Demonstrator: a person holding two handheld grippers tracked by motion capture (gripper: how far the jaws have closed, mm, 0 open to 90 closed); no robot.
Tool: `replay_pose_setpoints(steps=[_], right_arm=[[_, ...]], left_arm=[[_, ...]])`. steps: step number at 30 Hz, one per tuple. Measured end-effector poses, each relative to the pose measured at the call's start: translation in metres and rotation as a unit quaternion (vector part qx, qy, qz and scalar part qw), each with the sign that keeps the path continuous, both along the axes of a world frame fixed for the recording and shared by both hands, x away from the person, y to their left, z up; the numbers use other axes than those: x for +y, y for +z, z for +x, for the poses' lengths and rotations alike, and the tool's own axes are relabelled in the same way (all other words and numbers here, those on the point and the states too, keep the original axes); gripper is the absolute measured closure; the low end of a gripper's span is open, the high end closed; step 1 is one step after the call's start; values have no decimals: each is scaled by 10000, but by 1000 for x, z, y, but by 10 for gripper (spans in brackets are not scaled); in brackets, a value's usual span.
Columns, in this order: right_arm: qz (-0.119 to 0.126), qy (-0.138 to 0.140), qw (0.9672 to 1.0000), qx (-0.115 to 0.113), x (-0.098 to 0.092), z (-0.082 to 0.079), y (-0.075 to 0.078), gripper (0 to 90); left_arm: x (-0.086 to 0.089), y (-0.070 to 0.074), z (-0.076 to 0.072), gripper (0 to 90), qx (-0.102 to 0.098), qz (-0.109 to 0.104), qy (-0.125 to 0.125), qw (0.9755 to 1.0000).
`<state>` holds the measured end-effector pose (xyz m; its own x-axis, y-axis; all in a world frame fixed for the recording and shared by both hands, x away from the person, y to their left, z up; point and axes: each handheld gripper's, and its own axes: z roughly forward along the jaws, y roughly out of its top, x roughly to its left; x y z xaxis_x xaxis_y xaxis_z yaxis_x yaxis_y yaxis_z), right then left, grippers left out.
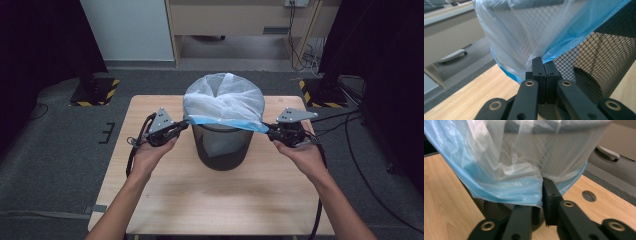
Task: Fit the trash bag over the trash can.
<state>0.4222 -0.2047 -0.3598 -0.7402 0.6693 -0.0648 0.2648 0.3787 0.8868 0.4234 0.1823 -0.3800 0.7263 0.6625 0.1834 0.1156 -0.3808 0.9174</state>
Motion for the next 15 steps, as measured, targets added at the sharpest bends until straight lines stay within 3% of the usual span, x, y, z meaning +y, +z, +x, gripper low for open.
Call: replay_pose_setpoints(steps=[2,3,4,5,6,7,8,9,10,11,12,13,14,15], right_arm=[[-17,-98,9999,-27,-4,-2,0,772],[-3,-130,9999,-57,-6,-3,0,743],[15,-163,9998,-94,-7,-5,0,697],[66,-211,9997,-128,-8,-6,1,653],[83,-241,9995,-161,-10,-8,2,603],[130,-275,9993,-219,-10,-10,3,551],[143,-310,9990,-298,-12,-12,5,512],[205,-298,9988,-323,-12,-14,7,504],[229,-267,9987,-366,-12,-15,7,503],[265,-228,9986,-392,-12,-17,8,503],[260,-179,9986,-420,-12,-18,8,509],[265,-134,9985,-450,-11,-18,8,523],[303,-101,9983,-480,-10,-19,9,540],[304,-66,9982,-522,-10,-20,9,571]], left_arm=[[2,-1,-1,845,-86,-24,119,9999],[2,-3,-4,816,7,-70,268,9996],[4,-3,-2,765,-187,-40,245,9995],[5,-3,-5,723,-90,-57,344,9994],[5,-3,-5,675,-129,-20,405,9991],[6,-3,-5,636,-179,27,405,9990],[6,-2,-4,629,-357,106,339,9987],[6,-1,-4,603,-394,146,342,9985],[5,-1,-6,589,-303,144,385,9987],[5,0,-3,574,-434,145,326,9984],[4,0,-5,561,-314,109,367,9988],[3,1,-3,558,-430,146,299,9985],[2,1,-4,557,-312,128,331,9989],[1,2,-4,561,-325,148,335,9988]])
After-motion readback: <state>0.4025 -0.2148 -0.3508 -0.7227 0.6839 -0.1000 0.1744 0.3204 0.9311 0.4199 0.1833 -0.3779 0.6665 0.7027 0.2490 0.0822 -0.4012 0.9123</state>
